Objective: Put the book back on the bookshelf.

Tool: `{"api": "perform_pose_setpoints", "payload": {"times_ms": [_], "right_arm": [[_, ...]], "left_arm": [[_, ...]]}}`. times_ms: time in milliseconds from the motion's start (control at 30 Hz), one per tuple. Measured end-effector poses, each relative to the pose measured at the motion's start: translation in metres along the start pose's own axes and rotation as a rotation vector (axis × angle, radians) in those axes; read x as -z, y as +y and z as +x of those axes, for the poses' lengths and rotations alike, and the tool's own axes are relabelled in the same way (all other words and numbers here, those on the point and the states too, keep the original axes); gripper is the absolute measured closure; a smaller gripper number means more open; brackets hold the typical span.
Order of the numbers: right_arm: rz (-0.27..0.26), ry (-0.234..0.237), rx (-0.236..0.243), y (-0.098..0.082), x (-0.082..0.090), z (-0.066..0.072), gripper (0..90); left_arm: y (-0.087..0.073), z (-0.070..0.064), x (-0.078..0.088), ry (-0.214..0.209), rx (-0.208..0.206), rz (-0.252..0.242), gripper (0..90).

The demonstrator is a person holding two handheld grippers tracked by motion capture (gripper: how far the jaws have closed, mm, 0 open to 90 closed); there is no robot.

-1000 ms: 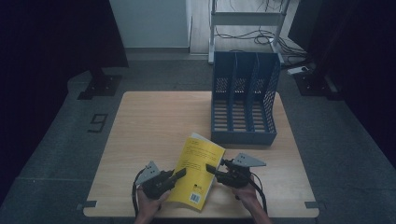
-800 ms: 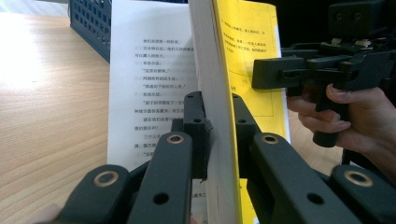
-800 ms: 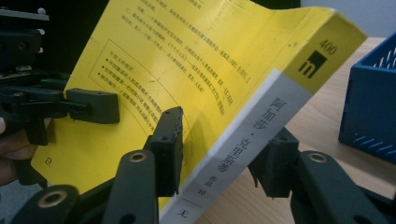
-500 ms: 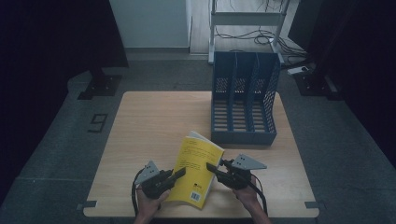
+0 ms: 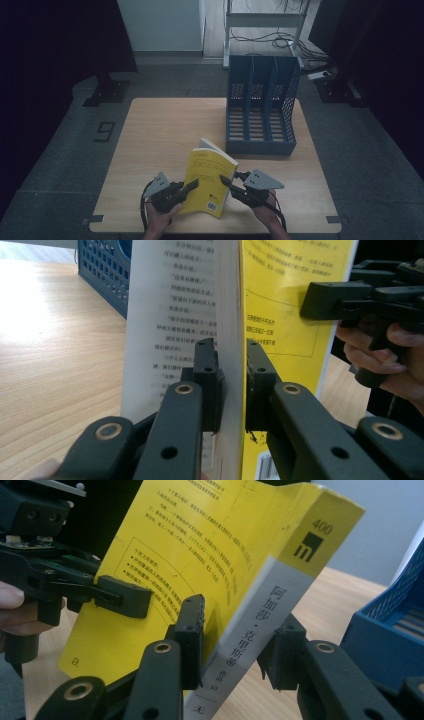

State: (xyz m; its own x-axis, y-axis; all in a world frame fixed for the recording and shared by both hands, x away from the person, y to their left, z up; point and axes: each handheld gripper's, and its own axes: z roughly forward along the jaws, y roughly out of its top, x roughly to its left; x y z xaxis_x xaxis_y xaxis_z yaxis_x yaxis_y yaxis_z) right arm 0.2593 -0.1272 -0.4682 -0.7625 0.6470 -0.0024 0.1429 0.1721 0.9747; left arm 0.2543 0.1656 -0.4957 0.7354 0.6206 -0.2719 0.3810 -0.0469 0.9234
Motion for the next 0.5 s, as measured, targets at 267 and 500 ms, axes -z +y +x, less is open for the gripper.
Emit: {"api": "perform_pose_setpoints", "payload": {"times_ms": [267,500], "right_arm": [[-0.014,0.008,0.039,0.0063,0.0050,0.0067,67.6],[-0.026,0.050,0.005,0.0052,0.0058,0.0033,67.9]], "left_arm": [[0.0006,-0.0011,0.0008,0.005,-0.007,-0.009,80.2],[0.0004,-0.0015,0.0005,0.006,-0.009,-0.005,80.4]]}}
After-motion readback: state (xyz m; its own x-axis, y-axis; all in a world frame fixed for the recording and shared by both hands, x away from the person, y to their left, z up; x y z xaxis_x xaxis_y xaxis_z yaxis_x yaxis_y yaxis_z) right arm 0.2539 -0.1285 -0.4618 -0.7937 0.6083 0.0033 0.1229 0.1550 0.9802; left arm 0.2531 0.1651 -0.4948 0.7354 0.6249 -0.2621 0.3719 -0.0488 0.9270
